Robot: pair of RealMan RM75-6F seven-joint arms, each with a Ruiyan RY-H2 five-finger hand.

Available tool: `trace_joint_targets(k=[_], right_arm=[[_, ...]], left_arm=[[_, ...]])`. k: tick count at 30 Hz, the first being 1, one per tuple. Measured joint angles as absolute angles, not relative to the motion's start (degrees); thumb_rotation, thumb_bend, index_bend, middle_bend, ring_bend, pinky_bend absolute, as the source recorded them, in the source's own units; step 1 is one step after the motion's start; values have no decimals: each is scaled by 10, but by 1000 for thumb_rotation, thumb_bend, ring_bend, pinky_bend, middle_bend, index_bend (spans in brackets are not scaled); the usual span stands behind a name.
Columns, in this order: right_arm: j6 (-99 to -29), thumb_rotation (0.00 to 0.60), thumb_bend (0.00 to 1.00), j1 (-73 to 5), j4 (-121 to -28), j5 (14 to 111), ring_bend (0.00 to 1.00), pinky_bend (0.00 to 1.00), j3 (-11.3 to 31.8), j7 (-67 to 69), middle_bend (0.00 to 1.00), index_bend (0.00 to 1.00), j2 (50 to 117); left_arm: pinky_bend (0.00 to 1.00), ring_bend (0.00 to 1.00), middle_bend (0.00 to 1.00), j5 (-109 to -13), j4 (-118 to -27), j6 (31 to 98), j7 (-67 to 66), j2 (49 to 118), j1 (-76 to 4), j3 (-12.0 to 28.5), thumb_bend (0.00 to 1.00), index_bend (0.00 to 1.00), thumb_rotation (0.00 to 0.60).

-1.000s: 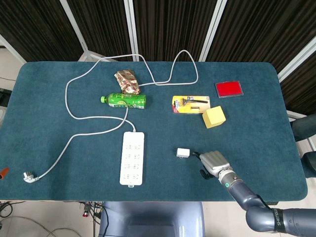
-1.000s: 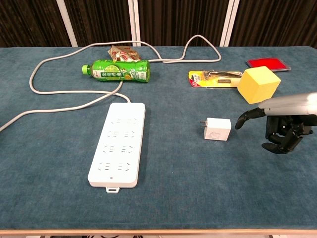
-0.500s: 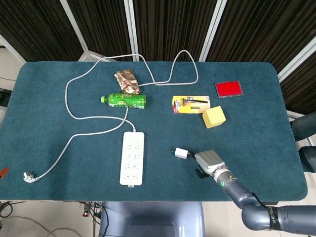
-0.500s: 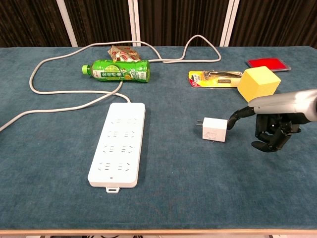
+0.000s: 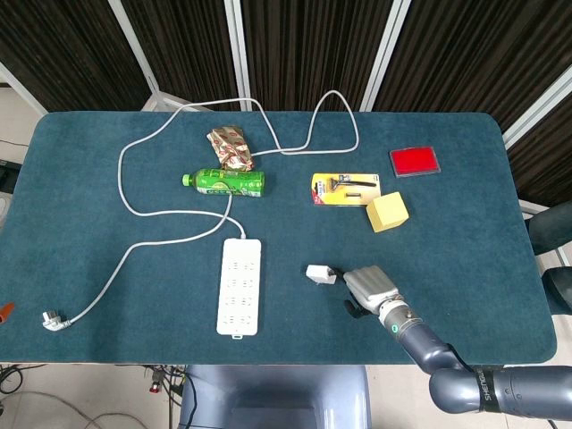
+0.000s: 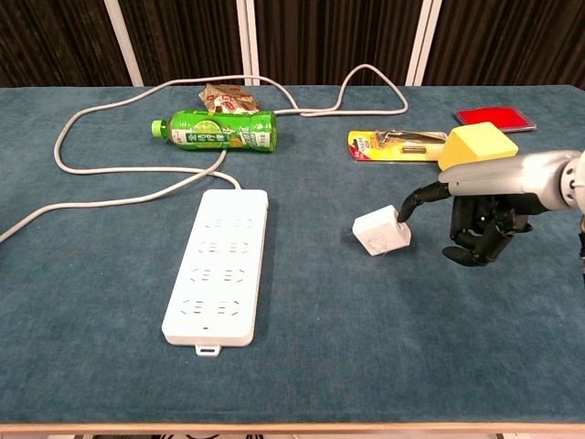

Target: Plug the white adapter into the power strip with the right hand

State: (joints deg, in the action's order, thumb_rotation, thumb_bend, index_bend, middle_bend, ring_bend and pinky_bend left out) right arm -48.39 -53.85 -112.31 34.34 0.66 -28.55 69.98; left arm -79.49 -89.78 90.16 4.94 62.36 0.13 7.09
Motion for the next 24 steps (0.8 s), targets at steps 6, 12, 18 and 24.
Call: trace_joint_targets(k=[6, 12, 18, 24], right_arm=[[-489, 600, 589, -544, -1130, 344, 898, 849, 25, -266, 845, 162, 700], [-495, 600, 589, -546, -1136, 347, 758, 766, 43, -245, 708, 162, 702], [-552, 600, 430, -525, -1136, 380, 236, 282, 60, -214, 230, 115, 724], [-612, 600, 369, -503, -1128, 406, 186, 241, 67, -210, 195, 114, 762]], left_arm=[[0, 0, 0, -795, -897, 899, 49, 624, 0, 71, 82, 161, 600], [0, 0, 0, -795, -897, 900, 50, 624, 0, 71, 82, 162, 600], [0, 0, 0, -795, -898, 900, 51, 623, 1, 71, 82, 162, 600], [0, 0, 0, -795, -898, 899, 49, 624, 0, 70, 82, 161, 600]])
